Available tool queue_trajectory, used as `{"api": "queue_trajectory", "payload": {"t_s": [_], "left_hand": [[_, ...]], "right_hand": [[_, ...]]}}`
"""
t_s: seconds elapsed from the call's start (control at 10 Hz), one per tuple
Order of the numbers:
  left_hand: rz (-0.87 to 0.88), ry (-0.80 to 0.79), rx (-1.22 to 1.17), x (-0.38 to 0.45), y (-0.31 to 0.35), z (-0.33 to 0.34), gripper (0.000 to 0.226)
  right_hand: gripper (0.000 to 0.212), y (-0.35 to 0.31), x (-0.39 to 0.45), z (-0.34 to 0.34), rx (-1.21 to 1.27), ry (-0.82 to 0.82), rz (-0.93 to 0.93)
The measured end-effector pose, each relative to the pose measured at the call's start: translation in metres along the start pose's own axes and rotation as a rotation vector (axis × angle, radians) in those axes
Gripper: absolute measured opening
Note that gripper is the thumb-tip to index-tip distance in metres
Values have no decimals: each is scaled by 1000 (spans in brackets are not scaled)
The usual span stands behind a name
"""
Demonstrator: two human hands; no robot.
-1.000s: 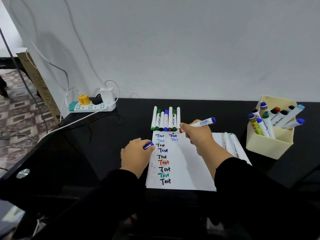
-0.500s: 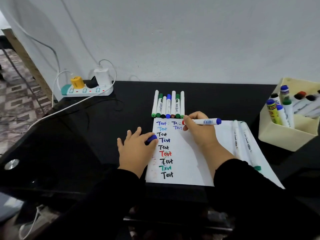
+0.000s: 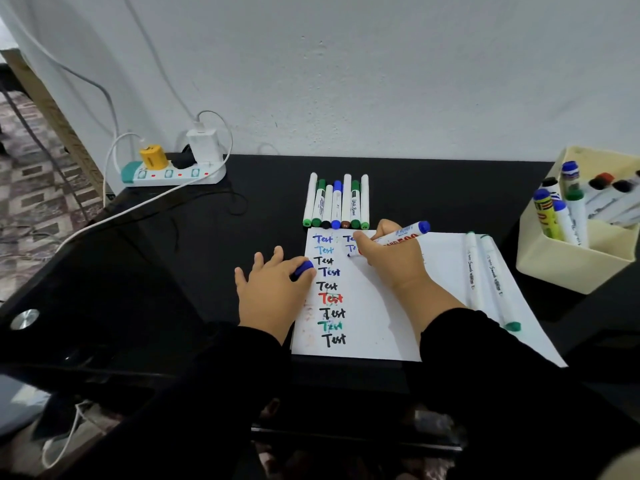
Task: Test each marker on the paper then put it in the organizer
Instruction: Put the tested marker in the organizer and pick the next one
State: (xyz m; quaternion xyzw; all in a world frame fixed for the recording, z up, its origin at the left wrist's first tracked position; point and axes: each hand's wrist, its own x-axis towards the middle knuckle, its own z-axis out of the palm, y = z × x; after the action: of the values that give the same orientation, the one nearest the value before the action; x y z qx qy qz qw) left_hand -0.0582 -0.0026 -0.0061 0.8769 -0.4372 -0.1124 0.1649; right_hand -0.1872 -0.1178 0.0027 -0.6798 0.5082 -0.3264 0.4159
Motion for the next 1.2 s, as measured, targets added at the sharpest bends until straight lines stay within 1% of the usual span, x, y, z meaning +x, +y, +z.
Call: {"api": "queue_trajectory", "payload": {"t_s": [0.2,0.4,0.6,0.9,1.0,1.2], "left_hand": [[10,4,4,-1,0,0,41],[6,-2,7,-1,0,0,40],[-1,-6,11,0,0,0,42],[-1,-9,22,0,0,0,43],[6,-4,18,-1,0,0,43],[9,2,15,-2,0,-1,43]], "right_hand": [[37,1,1,-2,84,66,3],[38,2,-1,-1,79,14,5],[37,2,-2,-4,129,76,18],[38,-1,-5,-5,66,58,-9],[38,-2,-5,-7,99,97,4],[37,-2,-6,-7,107,102,5]]}}
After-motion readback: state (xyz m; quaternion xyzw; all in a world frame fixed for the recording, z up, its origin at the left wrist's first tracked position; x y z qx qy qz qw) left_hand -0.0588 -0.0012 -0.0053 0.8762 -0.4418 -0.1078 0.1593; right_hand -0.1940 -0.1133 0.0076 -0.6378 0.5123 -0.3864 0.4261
